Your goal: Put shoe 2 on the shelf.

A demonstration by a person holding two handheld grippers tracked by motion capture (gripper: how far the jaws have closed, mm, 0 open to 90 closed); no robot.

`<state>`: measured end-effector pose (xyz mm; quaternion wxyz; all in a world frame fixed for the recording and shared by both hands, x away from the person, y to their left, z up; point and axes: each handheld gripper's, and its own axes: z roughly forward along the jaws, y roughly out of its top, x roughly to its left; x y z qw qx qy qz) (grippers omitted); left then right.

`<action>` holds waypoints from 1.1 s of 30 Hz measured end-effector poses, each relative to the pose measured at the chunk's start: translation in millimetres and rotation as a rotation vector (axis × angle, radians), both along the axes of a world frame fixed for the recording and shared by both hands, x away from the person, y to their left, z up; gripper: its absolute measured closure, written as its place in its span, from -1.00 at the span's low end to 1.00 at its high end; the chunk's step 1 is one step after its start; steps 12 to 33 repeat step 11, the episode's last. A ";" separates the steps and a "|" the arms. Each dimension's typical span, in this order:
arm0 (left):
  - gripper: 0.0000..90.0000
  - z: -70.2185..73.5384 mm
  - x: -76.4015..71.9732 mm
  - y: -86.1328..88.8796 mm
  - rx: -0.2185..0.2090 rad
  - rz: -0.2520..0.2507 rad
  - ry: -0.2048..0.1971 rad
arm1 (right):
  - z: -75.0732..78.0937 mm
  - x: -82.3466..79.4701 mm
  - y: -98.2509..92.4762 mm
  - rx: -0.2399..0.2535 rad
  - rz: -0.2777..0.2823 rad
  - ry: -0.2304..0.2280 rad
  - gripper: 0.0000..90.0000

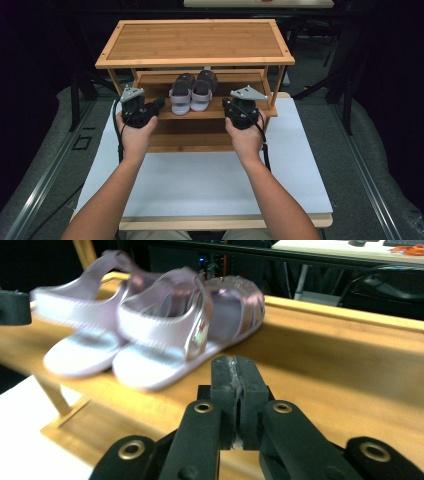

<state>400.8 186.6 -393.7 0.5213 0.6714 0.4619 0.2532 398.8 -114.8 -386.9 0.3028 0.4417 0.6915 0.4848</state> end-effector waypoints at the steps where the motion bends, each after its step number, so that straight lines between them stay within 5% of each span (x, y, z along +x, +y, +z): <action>1: 0.95 -4.0 -5.1 3.1 -0.009 -0.006 -0.002 | -1.7 -5.7 -2.5 -0.010 0.006 -0.006 0.96; 7: 0.89 -31.4 -33.0 19.9 0.009 -0.038 0.016 | -24.8 -37.3 -18.3 -0.047 0.027 -0.011 0.88; 11: 0.66 -50.4 -49.9 30.0 0.034 -0.033 -0.009 | -44.6 -54.3 -30.5 -0.077 0.025 0.005 0.67; 33: 0.66 -50.4 -49.9 30.0 0.034 -0.033 -0.009 | -44.6 -54.3 -30.5 -0.077 0.025 0.005 0.67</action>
